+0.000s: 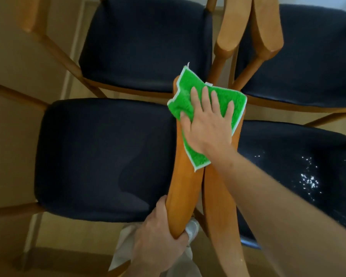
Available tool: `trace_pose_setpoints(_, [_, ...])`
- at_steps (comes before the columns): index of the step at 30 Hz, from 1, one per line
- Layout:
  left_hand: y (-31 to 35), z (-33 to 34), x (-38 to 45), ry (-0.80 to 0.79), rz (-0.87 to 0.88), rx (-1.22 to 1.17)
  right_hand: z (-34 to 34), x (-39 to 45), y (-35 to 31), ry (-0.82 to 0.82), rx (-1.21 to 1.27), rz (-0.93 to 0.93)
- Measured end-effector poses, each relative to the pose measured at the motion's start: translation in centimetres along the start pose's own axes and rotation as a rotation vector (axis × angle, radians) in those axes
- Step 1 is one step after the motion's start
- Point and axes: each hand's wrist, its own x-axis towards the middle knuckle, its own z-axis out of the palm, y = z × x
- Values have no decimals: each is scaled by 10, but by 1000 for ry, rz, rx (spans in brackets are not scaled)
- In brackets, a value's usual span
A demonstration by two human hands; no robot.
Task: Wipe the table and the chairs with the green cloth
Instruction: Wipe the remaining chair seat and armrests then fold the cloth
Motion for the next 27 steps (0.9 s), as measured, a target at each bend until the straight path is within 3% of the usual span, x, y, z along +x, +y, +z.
trace_pose_setpoints(6, [-1, 2, -1, 55, 9, 23, -4, 50, -14, 34, 137, 6])
trace_pose_setpoints(15, [-3, 2, -5, 80, 47, 3, 20, -79, -23, -47, -70, -206])
trace_pose_setpoints(19, [-2, 0, -5, 78, 74, -11, 28, -105, -27, -69, -75, -179])
trace_pose_setpoints(27, [-8, 6, -2, 120, 108, 49, 4, 15, -29, 25, 3, -114])
